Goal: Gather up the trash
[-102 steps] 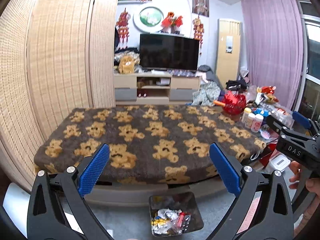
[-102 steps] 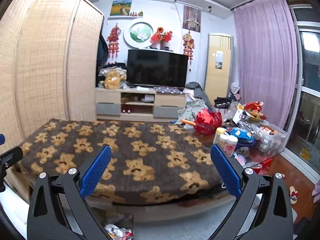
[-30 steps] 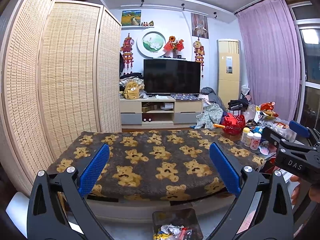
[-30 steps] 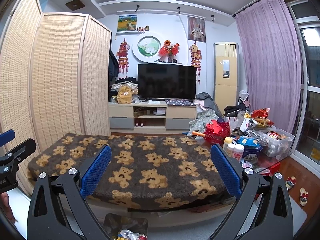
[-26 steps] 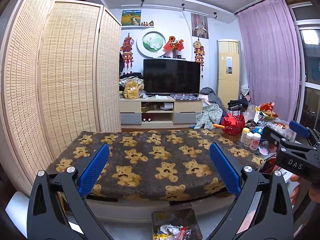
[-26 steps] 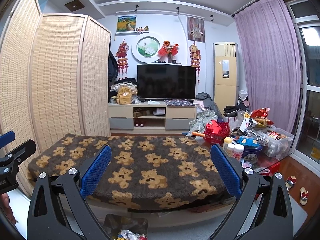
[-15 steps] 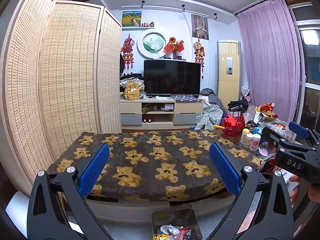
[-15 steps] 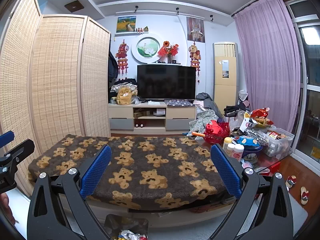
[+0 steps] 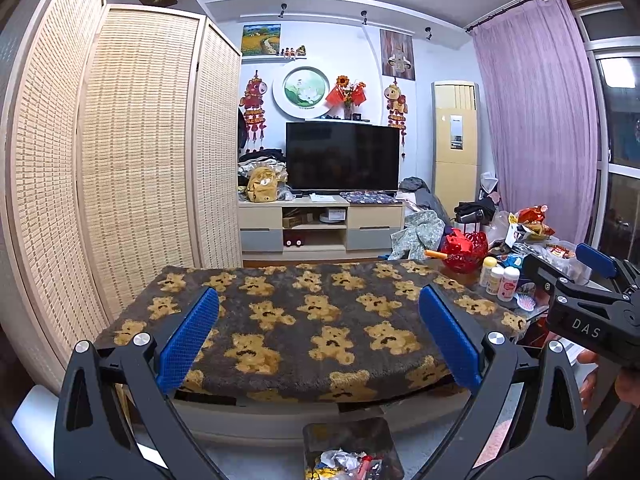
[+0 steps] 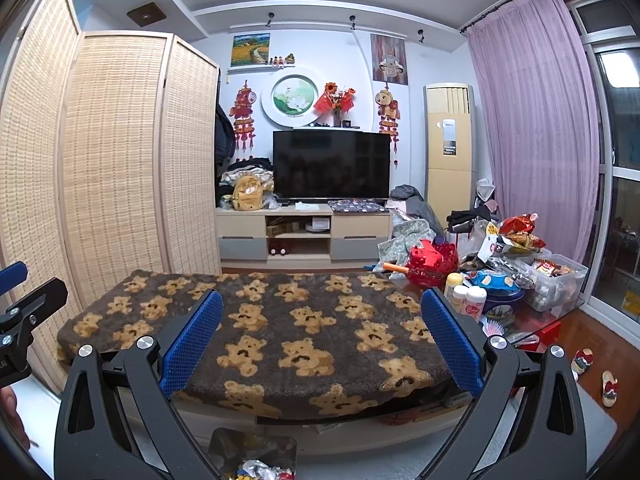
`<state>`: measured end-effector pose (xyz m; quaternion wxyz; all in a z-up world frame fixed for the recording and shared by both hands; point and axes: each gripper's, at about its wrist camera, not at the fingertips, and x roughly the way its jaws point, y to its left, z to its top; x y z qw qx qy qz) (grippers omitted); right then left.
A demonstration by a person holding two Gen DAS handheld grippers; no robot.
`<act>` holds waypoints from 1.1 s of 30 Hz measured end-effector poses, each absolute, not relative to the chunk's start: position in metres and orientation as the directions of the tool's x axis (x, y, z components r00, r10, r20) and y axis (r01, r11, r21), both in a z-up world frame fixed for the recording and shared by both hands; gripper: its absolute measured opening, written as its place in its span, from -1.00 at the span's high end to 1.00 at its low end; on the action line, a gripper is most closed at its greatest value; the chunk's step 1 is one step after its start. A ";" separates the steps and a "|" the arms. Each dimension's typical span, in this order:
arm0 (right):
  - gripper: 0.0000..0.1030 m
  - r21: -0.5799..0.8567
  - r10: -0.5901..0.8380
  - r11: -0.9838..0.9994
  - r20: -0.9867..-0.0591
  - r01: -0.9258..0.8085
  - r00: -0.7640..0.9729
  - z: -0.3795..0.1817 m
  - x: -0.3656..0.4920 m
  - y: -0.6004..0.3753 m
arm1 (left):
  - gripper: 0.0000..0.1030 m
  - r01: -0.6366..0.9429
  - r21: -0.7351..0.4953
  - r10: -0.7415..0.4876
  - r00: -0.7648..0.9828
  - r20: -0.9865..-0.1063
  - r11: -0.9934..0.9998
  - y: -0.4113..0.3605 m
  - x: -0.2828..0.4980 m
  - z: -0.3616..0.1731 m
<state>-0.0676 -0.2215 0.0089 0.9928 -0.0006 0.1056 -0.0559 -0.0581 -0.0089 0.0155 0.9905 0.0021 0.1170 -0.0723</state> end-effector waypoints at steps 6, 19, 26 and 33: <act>-0.94 -0.008 -0.113 0.994 -0.209 0.114 0.971 0.009 -0.071 -0.222 | -0.84 0.144 -0.015 -0.143 0.962 -0.232 0.989 -0.009 -0.058 0.016; -0.94 -0.005 -0.111 0.994 -0.213 0.113 0.971 0.009 -0.069 -0.221 | -0.84 0.143 -0.015 -0.143 0.962 -0.232 0.990 -0.008 -0.057 0.017; -0.94 -0.003 -0.111 0.994 -0.219 0.113 0.970 0.008 -0.068 -0.217 | -0.84 0.153 -0.032 -0.157 0.959 -0.237 0.988 -0.005 -0.057 0.017; -0.94 -0.001 -0.113 0.993 -0.220 0.115 0.969 0.007 -0.068 -0.215 | -0.84 0.147 -0.046 -0.153 0.957 -0.245 0.988 -0.002 -0.054 0.016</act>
